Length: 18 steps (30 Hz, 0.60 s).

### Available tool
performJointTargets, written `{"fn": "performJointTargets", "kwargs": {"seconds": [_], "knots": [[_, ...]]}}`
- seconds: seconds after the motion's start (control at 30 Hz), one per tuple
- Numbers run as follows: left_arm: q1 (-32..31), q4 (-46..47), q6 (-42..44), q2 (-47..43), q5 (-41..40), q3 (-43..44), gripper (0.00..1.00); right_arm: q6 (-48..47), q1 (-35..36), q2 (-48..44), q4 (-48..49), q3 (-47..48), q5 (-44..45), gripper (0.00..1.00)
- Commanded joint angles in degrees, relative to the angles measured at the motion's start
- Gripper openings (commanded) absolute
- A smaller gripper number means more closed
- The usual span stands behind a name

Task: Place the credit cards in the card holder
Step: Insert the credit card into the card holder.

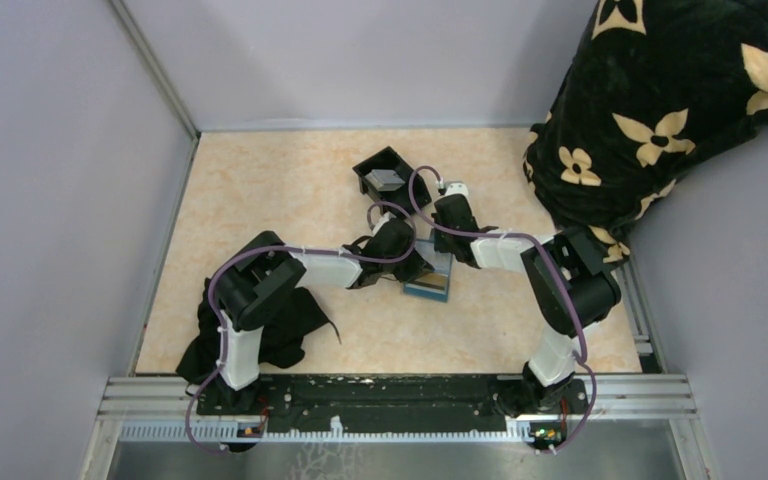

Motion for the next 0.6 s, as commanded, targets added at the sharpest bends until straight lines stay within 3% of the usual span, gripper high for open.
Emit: {"fn": "performJointTargets", "kwargs": {"seconds": [0.0,0.57], "knots": [[0.3,-3.8,1.5,0.7,-3.3,-1.3,0.03,1.7,2.6,3.9,-12.9,-4.3,-8.7,0.0],[0.1,2.5,3.0,-2.6,-3.0,-5.3,0.0,1.8,2.6,4.3,-13.0,-4.2,-8.8,0.0]]}}
